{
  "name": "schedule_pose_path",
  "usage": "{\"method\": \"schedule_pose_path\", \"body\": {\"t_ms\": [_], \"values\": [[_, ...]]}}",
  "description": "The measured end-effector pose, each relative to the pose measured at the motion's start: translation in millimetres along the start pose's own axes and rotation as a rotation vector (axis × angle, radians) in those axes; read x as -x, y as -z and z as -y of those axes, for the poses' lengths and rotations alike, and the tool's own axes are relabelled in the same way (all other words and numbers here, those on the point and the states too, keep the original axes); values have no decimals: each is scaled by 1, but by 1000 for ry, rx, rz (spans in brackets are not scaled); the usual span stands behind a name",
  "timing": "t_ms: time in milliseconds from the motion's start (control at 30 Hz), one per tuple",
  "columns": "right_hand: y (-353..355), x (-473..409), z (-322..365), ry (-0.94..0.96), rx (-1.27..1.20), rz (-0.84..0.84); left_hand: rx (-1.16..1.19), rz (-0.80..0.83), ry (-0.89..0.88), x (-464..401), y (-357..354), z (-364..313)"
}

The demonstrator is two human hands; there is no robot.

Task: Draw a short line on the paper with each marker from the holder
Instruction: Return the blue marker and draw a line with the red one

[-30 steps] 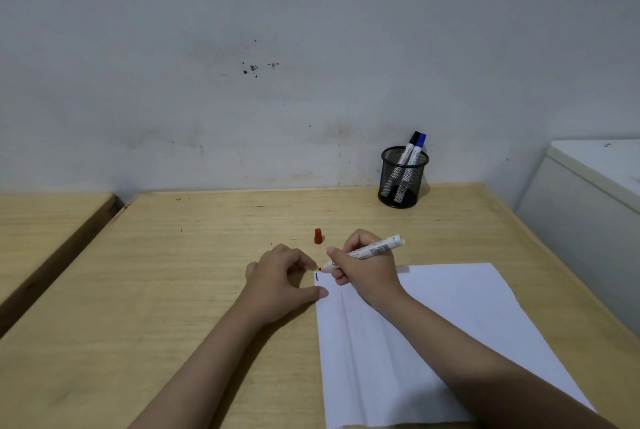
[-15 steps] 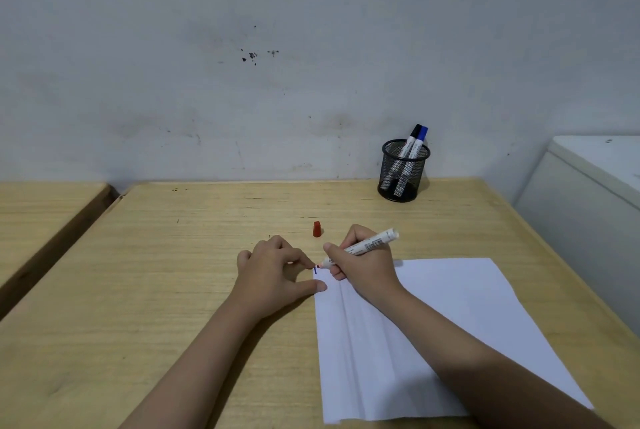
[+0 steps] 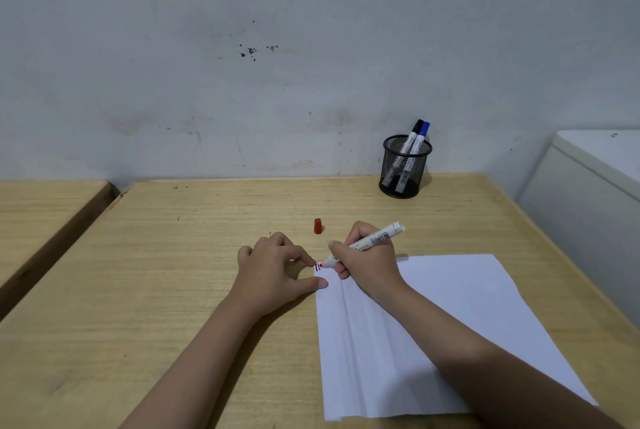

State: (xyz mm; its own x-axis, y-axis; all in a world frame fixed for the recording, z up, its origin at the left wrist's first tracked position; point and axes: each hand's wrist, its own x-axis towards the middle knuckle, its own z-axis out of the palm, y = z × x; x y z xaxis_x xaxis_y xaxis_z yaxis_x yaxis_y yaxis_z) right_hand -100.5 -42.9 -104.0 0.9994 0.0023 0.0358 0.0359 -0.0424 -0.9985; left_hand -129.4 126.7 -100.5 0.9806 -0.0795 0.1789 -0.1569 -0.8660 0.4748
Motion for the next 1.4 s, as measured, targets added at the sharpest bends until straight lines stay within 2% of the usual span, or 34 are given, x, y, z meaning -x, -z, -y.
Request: {"method": "schedule_pose_path", "body": {"t_ms": [200,267,333,433,533,633,700,867,967,1200,1400], "values": [[5,-5,3,-63,-302,-168,56,65,18,-5,4,-3],[7,-6,3,-105,-379,-182,241,100,91,-10,7,-6],[8,-7,4,-141,-468,-191,370,66,128,-19,7,-8],[10,-8,6,-199,-600,-174,347,-16,57,-37,6,-14],[11,-11,10,-237,-682,-188,228,14,-15,-56,-3,-19],[15,-12,19,-209,-658,-214,96,27,-16,-65,-8,-22],[22,-9,26,-144,-579,-210,180,-22,33,-66,-7,-24],[39,5,48,83,-361,-220,934,-41,178,-55,15,-37],[46,12,57,151,-281,-218,1157,12,165,-45,26,-48],[53,22,70,226,-187,-148,1256,97,101,-29,34,-74],[56,27,78,252,-198,-72,1241,85,57,-19,41,-85]]}}
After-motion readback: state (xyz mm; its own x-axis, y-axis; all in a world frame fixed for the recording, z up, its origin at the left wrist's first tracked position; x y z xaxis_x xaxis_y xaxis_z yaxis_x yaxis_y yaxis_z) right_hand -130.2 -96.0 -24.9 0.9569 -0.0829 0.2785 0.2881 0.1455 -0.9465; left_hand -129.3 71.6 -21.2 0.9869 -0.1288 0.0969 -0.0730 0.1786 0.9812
